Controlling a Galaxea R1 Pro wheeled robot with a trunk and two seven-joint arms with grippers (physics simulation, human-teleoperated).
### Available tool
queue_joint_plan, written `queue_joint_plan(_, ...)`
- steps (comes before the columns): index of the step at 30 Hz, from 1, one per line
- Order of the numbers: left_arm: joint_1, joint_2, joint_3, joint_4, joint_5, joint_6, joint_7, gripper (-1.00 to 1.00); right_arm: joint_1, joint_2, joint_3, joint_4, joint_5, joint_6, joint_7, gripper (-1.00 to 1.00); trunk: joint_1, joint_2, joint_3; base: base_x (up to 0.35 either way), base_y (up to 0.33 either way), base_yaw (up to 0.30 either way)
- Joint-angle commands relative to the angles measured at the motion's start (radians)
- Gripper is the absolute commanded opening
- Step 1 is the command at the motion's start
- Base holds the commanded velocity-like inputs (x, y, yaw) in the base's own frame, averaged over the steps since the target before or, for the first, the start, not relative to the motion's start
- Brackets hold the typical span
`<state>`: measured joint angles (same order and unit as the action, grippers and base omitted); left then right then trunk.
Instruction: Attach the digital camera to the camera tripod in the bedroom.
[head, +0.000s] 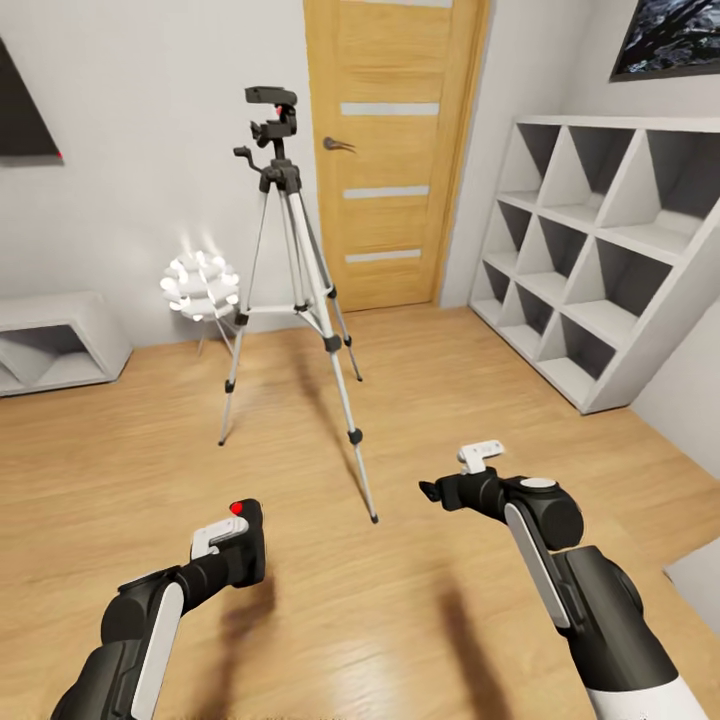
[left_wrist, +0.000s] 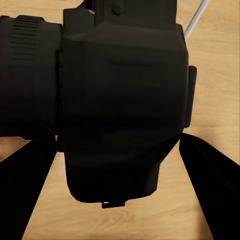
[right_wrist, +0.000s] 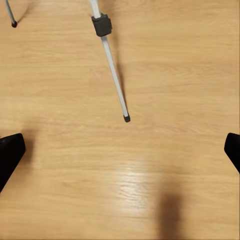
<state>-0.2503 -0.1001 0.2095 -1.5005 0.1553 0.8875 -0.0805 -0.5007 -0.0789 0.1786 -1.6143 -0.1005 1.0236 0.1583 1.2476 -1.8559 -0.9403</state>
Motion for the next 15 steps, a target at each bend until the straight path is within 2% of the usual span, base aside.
queue_joint_plan(1, -0.001, -0.001, 0.003, 0.000, 0.002, 0.005, -0.004, -1.00, -0.001, -0.001, -0.002, -0.001, -0.010, 0.005, -0.006, 1.00, -0.004, 0.007, 0.002, 0.000, 0.000, 0.239)
queue_joint_plan(7, -0.001, -0.001, 0.003, 0.000, 0.001, 0.005, -0.003, -1.00, -0.007, -0.003, -0.026, -0.001, -0.010, 0.011, -0.005, 1.00, -0.027, 0.049, 0.017, 0.000, 0.000, 0.233)
queue_joint_plan(15, -0.001, -0.001, 0.002, 0.001, 0.000, 0.005, -0.002, -1.00, -0.020, -0.004, -0.035, -0.001, -0.010, 0.024, -0.005, 1.00, -0.058, 0.105, 0.038, 0.000, 0.000, 0.226)
